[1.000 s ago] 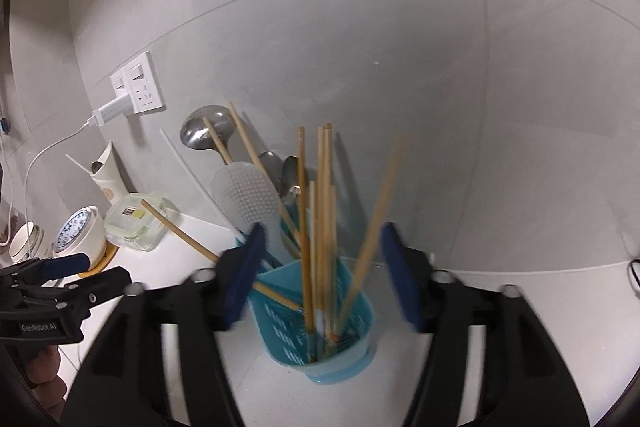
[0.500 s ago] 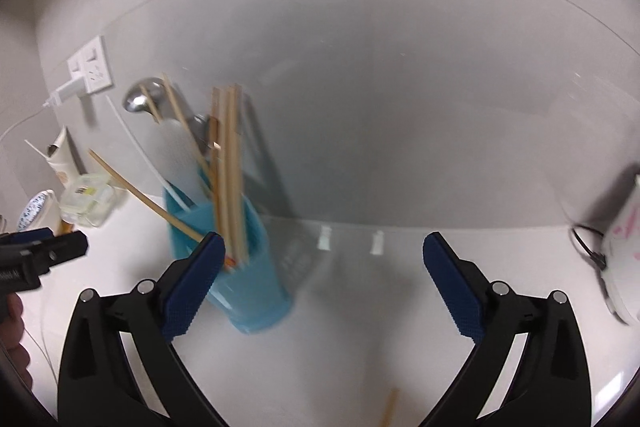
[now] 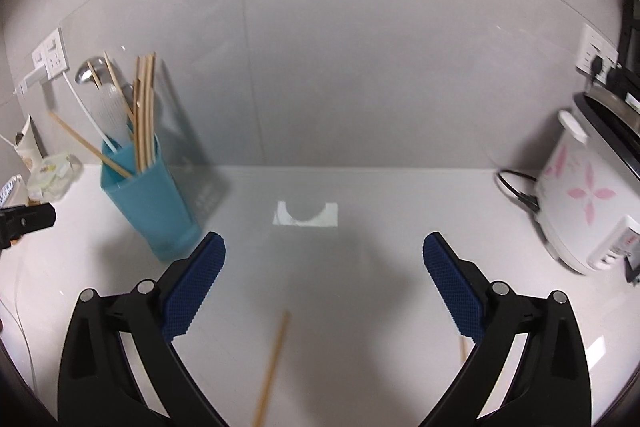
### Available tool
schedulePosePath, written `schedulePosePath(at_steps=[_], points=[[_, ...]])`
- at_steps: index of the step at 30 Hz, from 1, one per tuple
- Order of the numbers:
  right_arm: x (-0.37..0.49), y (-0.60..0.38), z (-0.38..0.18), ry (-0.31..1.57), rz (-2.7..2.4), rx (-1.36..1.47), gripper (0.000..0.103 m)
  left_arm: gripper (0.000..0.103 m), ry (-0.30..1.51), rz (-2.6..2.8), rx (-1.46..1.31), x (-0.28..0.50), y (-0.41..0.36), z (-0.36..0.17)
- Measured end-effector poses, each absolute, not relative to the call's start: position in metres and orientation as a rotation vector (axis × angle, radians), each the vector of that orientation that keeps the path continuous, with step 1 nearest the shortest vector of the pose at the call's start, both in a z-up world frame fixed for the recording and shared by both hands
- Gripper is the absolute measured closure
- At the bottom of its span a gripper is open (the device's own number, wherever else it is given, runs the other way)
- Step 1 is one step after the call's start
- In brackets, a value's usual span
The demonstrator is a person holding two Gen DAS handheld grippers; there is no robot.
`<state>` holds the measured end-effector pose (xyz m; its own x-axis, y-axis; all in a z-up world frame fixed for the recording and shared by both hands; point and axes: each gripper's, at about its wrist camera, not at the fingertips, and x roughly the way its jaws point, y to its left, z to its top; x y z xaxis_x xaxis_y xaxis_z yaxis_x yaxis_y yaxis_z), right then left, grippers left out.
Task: Organize utensils
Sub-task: 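Move both open grippers back over the last chopsticks on the counter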
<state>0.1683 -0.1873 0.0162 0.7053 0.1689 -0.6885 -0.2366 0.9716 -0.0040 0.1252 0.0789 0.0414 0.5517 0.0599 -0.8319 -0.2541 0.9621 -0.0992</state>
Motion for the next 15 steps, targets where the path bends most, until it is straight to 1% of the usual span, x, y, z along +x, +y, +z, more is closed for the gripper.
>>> schedulePosePath(at_steps=[9,15], points=[[0.151,-0.247,-0.011,0.881,0.127,-0.104,0.008,0.006,1.049,0.102,-0.172,0.126,0.016,0.023],[0.148,-0.289,-0.028,0.990,0.083,-0.079,0.008,0.006,1.107,0.076,-0.140,0.128,-0.026,-0.005]])
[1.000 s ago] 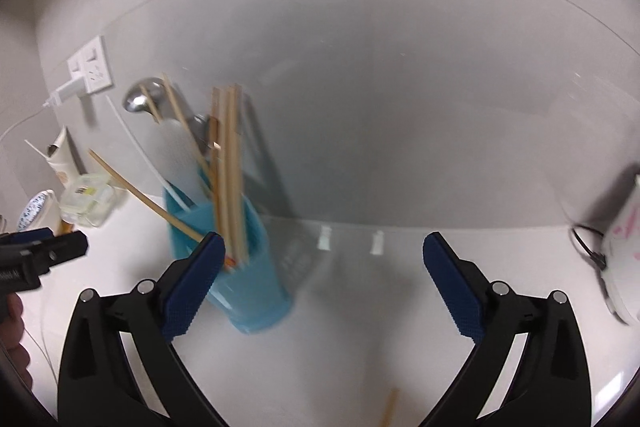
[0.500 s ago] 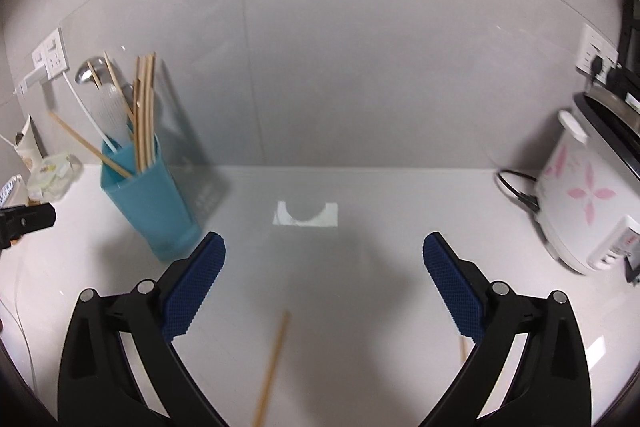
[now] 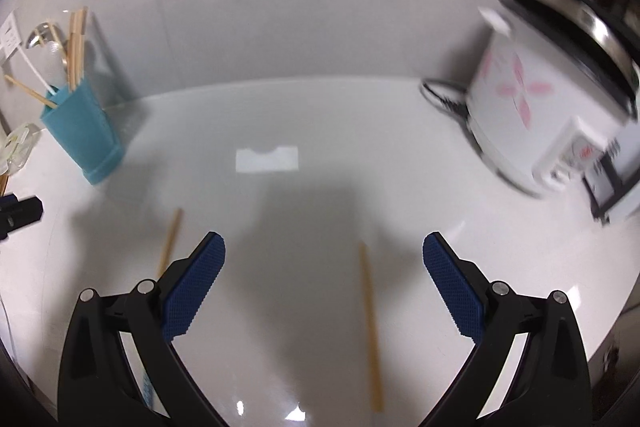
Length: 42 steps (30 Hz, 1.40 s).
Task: Organize utensils
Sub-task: 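Move both open grippers back over the last chopsticks on the counter, then close the left gripper on a blue-tipped chopstick while the right gripper closes on another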
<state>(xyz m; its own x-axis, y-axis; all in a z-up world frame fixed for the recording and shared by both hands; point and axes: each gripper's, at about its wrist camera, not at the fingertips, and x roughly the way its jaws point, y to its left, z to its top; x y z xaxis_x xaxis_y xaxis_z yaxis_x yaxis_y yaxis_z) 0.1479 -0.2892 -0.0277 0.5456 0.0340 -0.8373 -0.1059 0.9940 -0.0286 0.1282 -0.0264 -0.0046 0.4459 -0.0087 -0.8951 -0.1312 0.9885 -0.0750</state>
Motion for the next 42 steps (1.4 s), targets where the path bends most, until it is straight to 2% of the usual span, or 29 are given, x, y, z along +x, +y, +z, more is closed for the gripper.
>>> schedulePosePath(at_steps=[5,13,23,30,33,35,37,42], points=[[0.147,-0.315,-0.048,1.093,0.075,-0.075,0.008,0.006,1.198,0.059,-0.126,0.132,-0.056,-0.035],[0.139,-0.338,-0.070,1.190,0.058,-0.070,0.014,0.006,1.293,0.078,-0.095,0.131,-0.085,-0.081],[0.131,-0.334,-0.089,1.279,0.118,-0.102,0.039,0.007,1.340,0.094,-0.057,0.132,-0.095,-0.103],[0.132,-0.330,-0.095,1.308,0.138,-0.105,0.057,0.012,1.334,0.110,-0.040,0.133,-0.096,-0.108],[0.133,-0.331,-0.098,1.323,0.133,-0.098,0.070,0.018,1.330,0.102,-0.048,0.133,-0.095,-0.107],[0.133,-0.331,-0.100,1.333,0.133,-0.088,0.075,0.024,1.327,0.097,-0.042,0.134,-0.096,-0.105],[0.133,-0.330,-0.102,1.346,0.133,-0.089,0.078,0.037,1.321,0.088,-0.028,0.135,-0.097,-0.101],[0.134,-0.329,-0.106,1.361,0.130,-0.087,0.085,0.055,1.321,0.066,-0.009,0.133,-0.096,-0.099]])
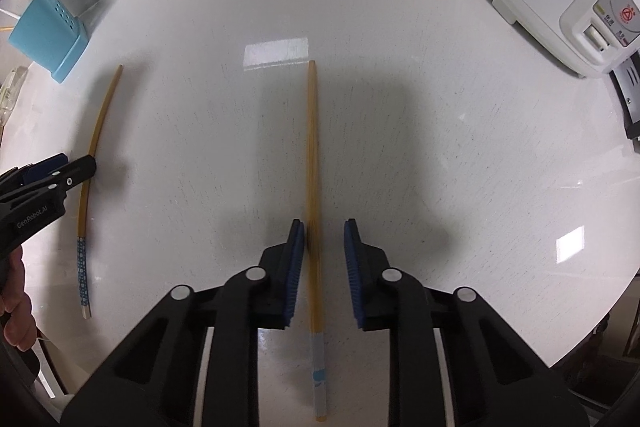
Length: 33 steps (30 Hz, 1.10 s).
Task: Organize utensils
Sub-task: 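Close the left gripper on a blue-tipped chopstick while the right gripper closes on another, then lift both held chopsticks upright and carry them toward the blue caddy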
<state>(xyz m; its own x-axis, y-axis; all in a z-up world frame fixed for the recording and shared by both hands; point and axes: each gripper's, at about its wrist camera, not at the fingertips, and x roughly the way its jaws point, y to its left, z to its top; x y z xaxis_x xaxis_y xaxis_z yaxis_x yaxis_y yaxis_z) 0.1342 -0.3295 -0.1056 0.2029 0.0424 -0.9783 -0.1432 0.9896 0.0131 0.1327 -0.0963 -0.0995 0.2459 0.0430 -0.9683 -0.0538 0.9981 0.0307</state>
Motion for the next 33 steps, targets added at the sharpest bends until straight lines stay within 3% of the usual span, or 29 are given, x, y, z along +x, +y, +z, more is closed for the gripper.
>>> schedulePosePath(at_steps=[5,7,19,33], points=[[0.139,-0.326,-0.107,1.370,0.124,-0.083,0.096,0.089,1.325,0.066,0.003,0.136,-0.097,-0.097],[0.141,-0.327,-0.107,1.376,0.126,-0.070,0.096,0.096,1.322,0.069,0.003,0.136,-0.103,-0.095],[0.145,-0.328,-0.105,1.350,0.138,-0.044,0.097,0.097,1.285,0.068,-0.035,0.145,-0.101,-0.090],[0.138,-0.316,-0.070,1.182,0.180,-0.014,0.097,0.097,1.139,0.049,-0.128,0.124,-0.080,-0.057]])
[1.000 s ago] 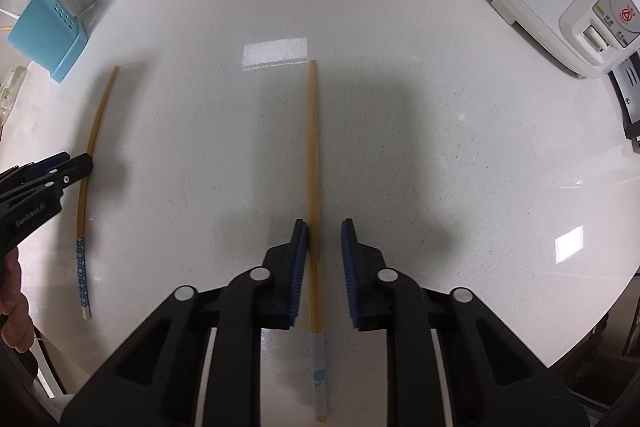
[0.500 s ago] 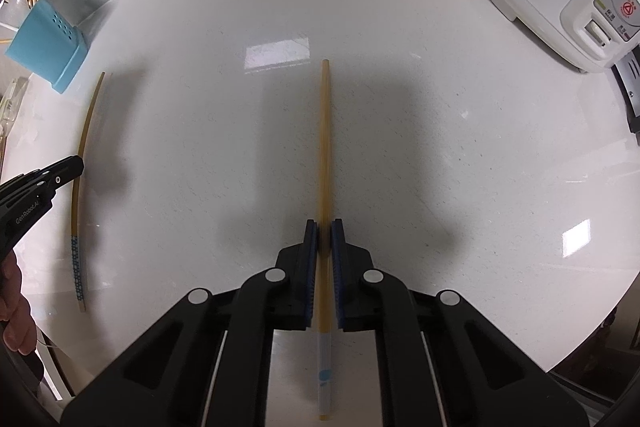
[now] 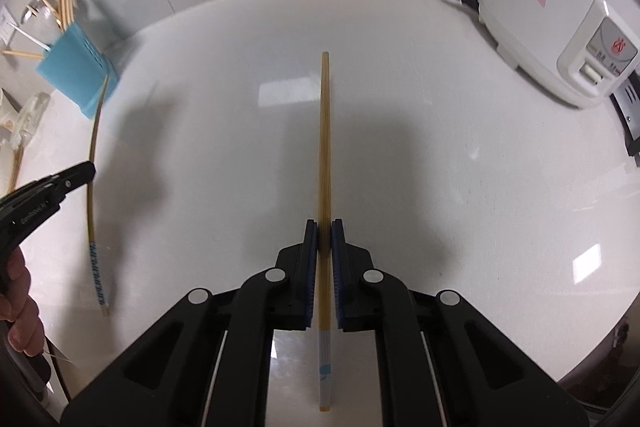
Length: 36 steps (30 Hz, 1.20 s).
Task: Organize utensils
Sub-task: 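Lift both held chopsticks upright and carry them toward the blue caddy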
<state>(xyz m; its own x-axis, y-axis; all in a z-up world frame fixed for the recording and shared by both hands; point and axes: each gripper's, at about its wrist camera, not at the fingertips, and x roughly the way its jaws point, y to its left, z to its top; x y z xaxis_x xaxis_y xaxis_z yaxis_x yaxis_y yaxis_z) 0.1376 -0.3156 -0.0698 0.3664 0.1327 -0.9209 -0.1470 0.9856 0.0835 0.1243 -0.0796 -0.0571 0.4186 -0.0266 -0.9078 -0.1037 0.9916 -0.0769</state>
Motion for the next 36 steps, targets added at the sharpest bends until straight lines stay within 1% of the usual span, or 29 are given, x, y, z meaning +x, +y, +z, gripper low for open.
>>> schedulePosePath(at_steps=[13,26,36], points=[[0.125,-0.311,-0.032,1.016,0.187,0.015,0.097,0.097,1.013,0.062,-0.170,0.117,-0.056,-0.020],[0.123,-0.289,0.001,0.905,0.178,0.004,0.097,0.097,0.885,0.079,-0.174,0.109,-0.029,0.028],[0.132,-0.266,0.028,0.837,0.191,0.001,0.097,0.097,0.838,0.100,-0.172,0.113,-0.003,0.065]])
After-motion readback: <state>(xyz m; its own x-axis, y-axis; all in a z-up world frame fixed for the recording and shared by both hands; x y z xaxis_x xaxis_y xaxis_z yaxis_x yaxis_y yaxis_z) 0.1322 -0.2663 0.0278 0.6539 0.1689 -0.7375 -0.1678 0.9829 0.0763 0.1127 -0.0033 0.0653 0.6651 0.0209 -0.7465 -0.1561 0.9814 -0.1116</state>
